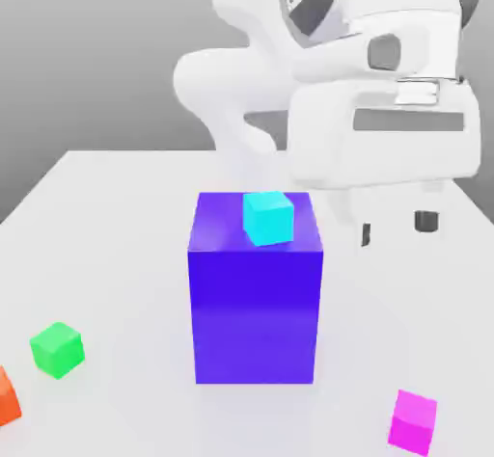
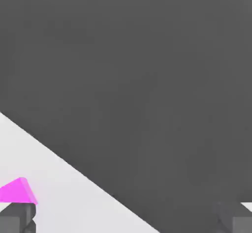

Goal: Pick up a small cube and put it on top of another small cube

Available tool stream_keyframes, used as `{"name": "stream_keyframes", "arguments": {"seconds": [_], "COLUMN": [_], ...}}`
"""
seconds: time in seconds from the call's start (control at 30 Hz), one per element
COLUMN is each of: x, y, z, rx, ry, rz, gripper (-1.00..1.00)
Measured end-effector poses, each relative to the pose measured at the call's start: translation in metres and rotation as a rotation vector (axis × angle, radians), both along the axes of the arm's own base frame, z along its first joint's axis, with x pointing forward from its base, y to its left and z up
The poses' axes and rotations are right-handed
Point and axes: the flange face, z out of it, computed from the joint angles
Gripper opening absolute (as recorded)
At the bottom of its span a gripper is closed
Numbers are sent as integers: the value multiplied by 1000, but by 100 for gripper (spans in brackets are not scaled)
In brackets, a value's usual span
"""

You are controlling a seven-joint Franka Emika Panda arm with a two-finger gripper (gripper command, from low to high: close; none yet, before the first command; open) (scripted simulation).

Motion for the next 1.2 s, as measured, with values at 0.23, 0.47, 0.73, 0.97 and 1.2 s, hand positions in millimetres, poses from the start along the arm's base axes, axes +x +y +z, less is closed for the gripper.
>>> {"name": "stream_keyframes", "arguments": {"seconds": [0.23,0.47,0.73,0.97,1.2], "x": [-18,-37,-37,-18,-16], "y": [44,62,62,14,-162], "z": [-128,-236,-245,-182,-162], "rx": [-55,-64,-65,-66,-33], "ry": [178,257,259,275,287], "rz": [260,376,377,259,-151], "gripper": [0,0,-100,-100,-100]}}
